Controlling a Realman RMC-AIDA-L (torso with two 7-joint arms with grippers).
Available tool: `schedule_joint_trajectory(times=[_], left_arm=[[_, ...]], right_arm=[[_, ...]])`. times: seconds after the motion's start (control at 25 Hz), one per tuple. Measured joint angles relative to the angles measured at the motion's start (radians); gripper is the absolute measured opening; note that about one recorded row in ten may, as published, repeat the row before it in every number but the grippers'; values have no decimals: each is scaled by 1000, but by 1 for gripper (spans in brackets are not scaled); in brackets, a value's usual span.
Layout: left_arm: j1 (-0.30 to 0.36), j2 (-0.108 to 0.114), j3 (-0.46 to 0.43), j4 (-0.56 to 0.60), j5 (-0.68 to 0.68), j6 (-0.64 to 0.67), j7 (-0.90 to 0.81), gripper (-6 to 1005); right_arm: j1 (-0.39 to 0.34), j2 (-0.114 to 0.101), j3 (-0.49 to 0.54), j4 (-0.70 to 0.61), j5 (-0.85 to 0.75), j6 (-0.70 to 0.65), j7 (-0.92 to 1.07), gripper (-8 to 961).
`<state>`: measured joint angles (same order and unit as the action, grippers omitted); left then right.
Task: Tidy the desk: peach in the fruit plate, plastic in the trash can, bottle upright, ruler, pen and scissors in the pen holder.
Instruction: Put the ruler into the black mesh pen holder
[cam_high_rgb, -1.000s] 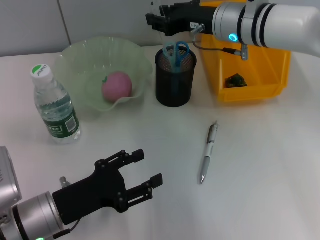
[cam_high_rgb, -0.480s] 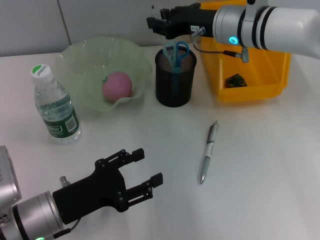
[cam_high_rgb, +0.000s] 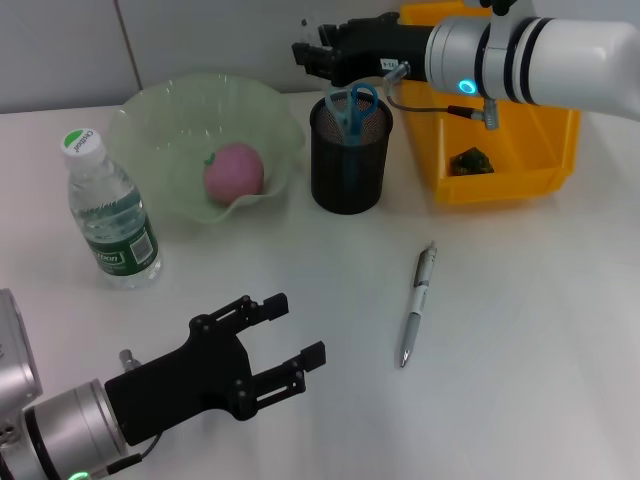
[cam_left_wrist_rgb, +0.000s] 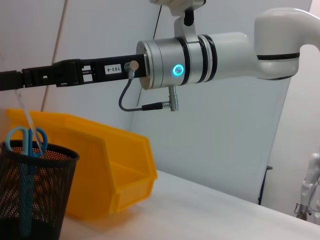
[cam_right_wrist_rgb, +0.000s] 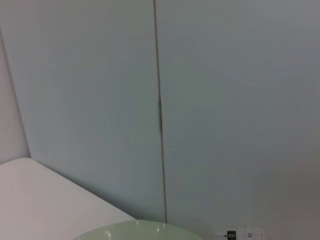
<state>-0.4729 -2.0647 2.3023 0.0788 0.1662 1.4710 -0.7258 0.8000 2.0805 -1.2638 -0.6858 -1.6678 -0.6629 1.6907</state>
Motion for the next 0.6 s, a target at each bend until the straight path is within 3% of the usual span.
schedule_joint_trajectory(times=[0.6], left_arm=[[-3, 1, -15, 1, -1, 0, 0, 754]], right_arm=[[-17, 0, -6, -32, 6, -1, 4, 562]])
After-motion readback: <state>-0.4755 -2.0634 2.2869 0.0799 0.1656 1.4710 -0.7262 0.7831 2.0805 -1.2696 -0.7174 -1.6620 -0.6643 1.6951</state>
